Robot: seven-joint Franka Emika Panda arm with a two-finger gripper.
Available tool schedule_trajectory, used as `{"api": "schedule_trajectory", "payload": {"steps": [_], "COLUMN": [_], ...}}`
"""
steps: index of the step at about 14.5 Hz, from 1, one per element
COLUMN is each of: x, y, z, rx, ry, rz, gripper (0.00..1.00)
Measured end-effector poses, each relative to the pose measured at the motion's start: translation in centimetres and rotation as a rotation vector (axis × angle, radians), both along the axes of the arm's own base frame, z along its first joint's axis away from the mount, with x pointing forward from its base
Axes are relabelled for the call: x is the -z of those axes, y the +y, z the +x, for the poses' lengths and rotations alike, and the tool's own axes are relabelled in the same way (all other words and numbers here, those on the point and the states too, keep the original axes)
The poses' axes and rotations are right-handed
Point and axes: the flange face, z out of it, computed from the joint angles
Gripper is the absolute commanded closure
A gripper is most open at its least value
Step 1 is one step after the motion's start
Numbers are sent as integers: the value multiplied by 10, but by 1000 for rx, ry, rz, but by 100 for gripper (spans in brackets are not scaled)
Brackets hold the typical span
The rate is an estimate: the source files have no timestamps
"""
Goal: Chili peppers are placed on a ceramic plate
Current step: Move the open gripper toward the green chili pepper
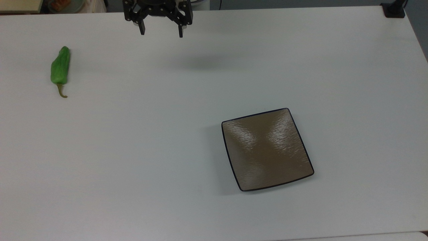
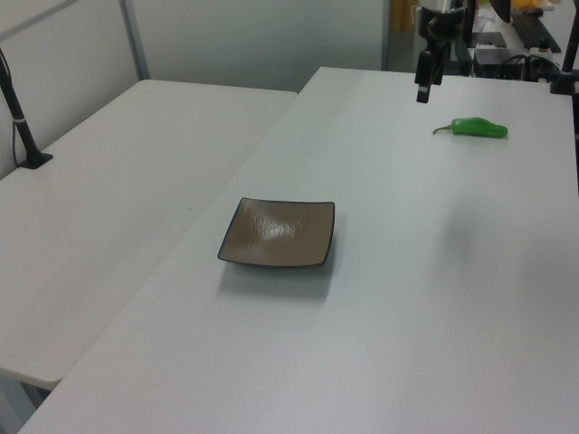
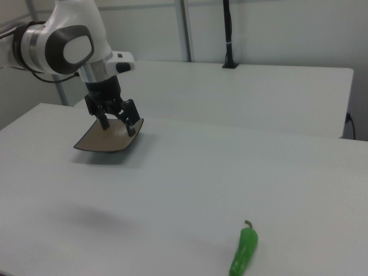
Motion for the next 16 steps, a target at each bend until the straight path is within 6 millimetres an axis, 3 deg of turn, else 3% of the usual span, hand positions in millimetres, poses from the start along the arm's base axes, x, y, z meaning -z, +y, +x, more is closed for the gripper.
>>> {"api": "schedule_trajectory", "payload": {"steps": [9,12,16], "x": [9,21,37], "y": [-11,-40,-101], "z": [-2,-4,-7], "rx": [-24,-57,-80], "ry": [19,37,38], "rz": [-13,-61,-120], "gripper": [0,0,0]}}
